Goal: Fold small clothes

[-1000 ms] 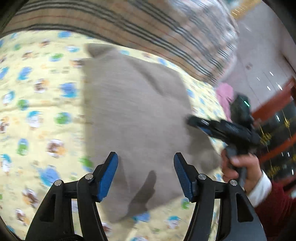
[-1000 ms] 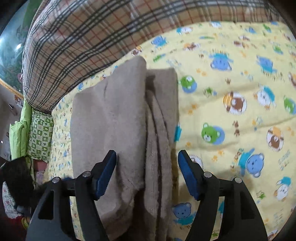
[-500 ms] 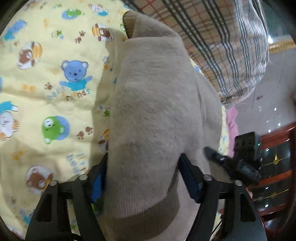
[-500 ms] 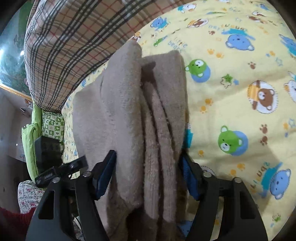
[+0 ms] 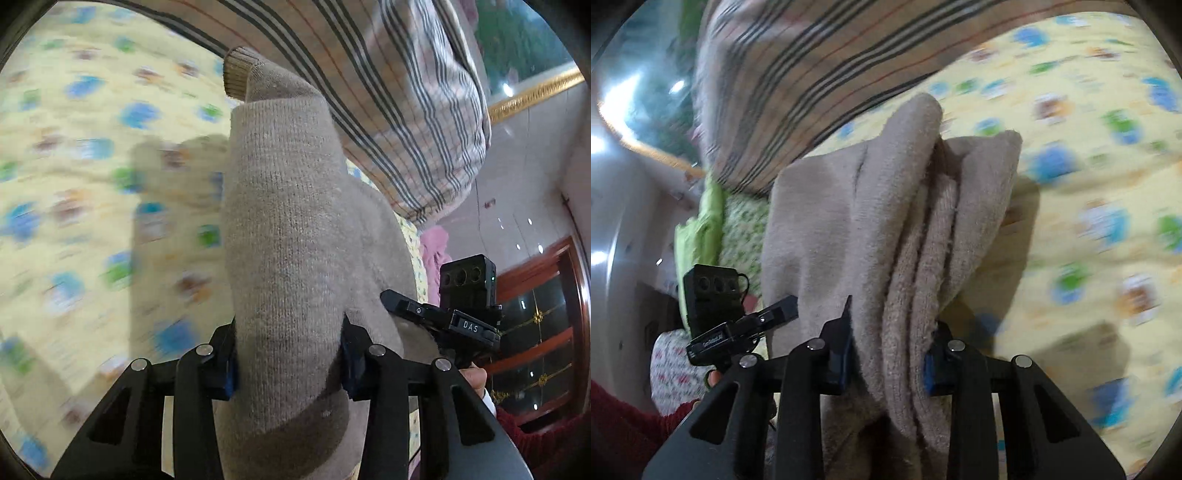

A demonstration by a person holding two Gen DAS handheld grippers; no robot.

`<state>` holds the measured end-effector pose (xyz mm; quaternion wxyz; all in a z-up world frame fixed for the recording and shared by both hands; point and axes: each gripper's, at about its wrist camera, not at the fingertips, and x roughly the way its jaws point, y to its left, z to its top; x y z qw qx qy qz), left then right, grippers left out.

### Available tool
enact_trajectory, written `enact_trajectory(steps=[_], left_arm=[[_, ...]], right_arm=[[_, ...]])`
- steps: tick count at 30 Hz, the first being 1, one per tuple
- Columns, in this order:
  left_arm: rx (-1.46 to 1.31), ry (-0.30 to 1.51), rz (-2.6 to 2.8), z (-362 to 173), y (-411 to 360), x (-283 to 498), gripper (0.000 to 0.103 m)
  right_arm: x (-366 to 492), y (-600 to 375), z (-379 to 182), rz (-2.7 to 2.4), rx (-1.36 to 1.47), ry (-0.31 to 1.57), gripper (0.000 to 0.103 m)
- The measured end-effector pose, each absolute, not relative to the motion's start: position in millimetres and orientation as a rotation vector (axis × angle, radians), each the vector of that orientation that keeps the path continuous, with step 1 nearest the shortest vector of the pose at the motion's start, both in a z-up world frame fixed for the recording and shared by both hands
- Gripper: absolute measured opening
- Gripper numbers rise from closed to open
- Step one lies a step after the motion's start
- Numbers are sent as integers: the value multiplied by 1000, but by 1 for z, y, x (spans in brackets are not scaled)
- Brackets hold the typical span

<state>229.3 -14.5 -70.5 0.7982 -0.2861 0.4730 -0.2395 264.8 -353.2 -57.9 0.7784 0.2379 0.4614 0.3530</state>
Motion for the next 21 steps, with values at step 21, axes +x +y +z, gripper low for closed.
enact_trajectory(steps=[21], left_arm=[[-692,1076,-338,-115,123,159,53]], right_arm=[[239,-234,-99,774,239,1150,49]])
